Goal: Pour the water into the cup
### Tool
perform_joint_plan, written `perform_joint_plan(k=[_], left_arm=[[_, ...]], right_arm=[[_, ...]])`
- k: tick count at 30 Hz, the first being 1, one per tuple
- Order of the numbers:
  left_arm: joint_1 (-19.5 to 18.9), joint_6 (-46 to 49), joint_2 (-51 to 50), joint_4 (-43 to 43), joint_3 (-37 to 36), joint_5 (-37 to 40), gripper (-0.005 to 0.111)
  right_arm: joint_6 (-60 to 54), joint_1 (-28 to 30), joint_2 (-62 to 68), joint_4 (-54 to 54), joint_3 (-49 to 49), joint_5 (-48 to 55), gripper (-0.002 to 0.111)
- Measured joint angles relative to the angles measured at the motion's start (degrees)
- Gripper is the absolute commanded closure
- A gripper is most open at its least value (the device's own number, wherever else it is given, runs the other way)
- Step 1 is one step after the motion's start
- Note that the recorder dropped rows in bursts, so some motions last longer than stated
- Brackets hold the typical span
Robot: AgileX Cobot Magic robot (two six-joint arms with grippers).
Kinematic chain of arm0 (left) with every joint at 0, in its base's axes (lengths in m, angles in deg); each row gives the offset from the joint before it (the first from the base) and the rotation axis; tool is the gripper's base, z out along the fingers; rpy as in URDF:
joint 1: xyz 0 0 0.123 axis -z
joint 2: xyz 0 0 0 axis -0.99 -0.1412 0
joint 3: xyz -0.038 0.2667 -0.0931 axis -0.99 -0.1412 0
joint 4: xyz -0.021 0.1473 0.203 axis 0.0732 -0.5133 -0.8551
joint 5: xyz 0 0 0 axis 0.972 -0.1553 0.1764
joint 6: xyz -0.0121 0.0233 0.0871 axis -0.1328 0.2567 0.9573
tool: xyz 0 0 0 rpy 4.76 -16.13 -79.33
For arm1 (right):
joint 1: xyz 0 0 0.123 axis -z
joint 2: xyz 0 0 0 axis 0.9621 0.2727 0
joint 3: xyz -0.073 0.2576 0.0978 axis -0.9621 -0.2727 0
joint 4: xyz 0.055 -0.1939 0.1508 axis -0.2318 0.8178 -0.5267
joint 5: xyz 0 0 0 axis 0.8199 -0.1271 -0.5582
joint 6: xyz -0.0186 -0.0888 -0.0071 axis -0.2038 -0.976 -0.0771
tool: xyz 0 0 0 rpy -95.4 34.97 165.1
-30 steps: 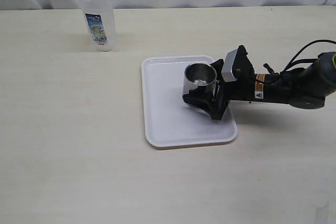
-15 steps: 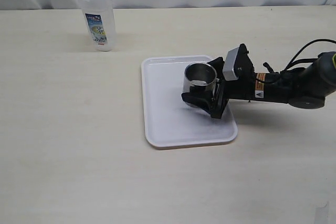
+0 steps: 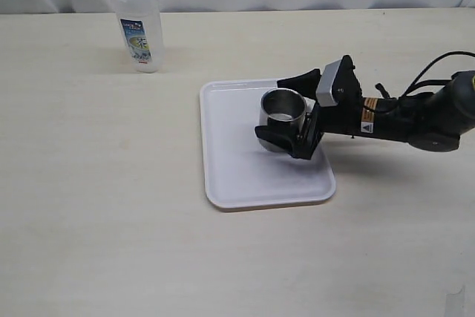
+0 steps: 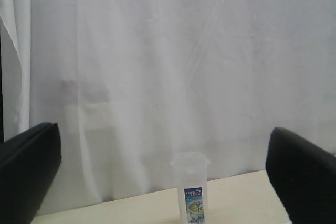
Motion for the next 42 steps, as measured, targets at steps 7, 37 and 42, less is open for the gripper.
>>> perform_joint_plan(k=[7, 37, 42], left_arm=[[0.00, 0.00, 0.00, 0.00, 0.00, 0.00, 0.005], [0.00, 0.00, 0.00, -0.22, 0.00, 1.48, 0.005], [0.00, -1.52, 0.00, -0.22, 0.00, 1.59, 0.005]], right_arm=[[0.12, 0.00, -6.75, 0.33, -1.01, 0.00, -0.001], [38.09, 0.00, -78.15, 3.94, -23.33, 29.02, -0.001], [39.75, 0.00, -92.80, 3.68, -31.98, 33.54, -0.001]])
